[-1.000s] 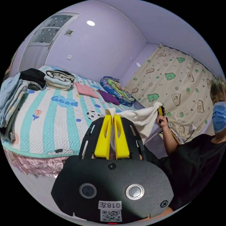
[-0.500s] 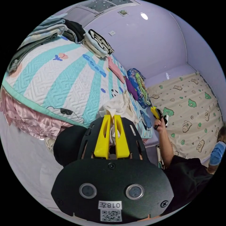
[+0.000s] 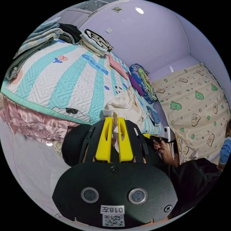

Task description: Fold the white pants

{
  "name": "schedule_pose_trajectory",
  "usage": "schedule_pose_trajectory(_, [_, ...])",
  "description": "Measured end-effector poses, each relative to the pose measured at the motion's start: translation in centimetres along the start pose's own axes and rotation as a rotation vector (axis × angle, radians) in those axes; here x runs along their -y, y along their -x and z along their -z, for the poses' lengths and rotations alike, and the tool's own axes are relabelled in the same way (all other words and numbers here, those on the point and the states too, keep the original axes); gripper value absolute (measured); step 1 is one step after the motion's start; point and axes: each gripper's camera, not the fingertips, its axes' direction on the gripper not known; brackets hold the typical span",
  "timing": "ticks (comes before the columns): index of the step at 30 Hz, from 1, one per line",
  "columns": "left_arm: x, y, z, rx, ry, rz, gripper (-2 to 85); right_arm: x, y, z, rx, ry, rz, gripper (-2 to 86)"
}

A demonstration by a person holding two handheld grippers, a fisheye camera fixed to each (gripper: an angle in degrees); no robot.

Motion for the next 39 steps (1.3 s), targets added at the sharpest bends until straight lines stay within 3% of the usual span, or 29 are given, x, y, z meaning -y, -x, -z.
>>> schedule_pose_trajectory(5, [-0.6,1.0,0.4,0.089,0.042,0.049,-0.3,0.9,0.1,-1.0,0.004,0.032,-0.002,10.1])
schedule_pose_trajectory(10, [-1.3,1.3,2.4,0.141,0.009,0.03,3.0,1.6,-0.4,-1.5,0.001,0.041,-0.02,9.8])
schedule_pose_trajectory(14, [-0.9,-0.9,3.9,0.135,-0.061,-0.106,5.5,2.2,-0.7,-1.7,0.003,0.052,-0.029,9.7])
schedule_pose_trajectory(18, [1.2,-2.9,1.7,0.233,0.029,-0.217,8.5,2.6,-0.8,-1.7,-0.009,0.065,-0.033,9.7])
schedule_pose_trajectory(23, [4.7,-0.5,-3.2,0.251,0.235,-0.197,13.0,2.7,-1.1,-1.6,-0.012,0.081,-0.05,9.7])
schedule_pose_trajectory(25, [5.7,0.7,-5.3,0.27,0.325,-0.177,12.5,2.5,-1.5,-1.6,-0.01,0.097,-0.067,9.7])
schedule_pose_trajectory(27, [6.8,1.7,-5.3,0.261,0.299,-0.116,5.5,2.4,-1.8,-1.5,-0.008,0.103,-0.081,9.7])
schedule_pose_trajectory(30, [7.3,1.1,-3.2,0.16,0.209,-0.116,-0.4,2.2,-2.3,-1.1,-0.009,0.105,-0.1,9.7])
schedule_pose_trajectory(36, [6.6,-3.5,4.7,-0.15,0.002,-0.197,-1.0,2.2,-3.0,-3.4,-0.053,0.256,-0.067,12.8])
schedule_pose_trajectory(39, [6.6,-6.3,7.8,-0.191,-0.054,-0.256,-1.0,2.5,-2.6,-4.5,-0.002,0.272,-0.071,14.9])
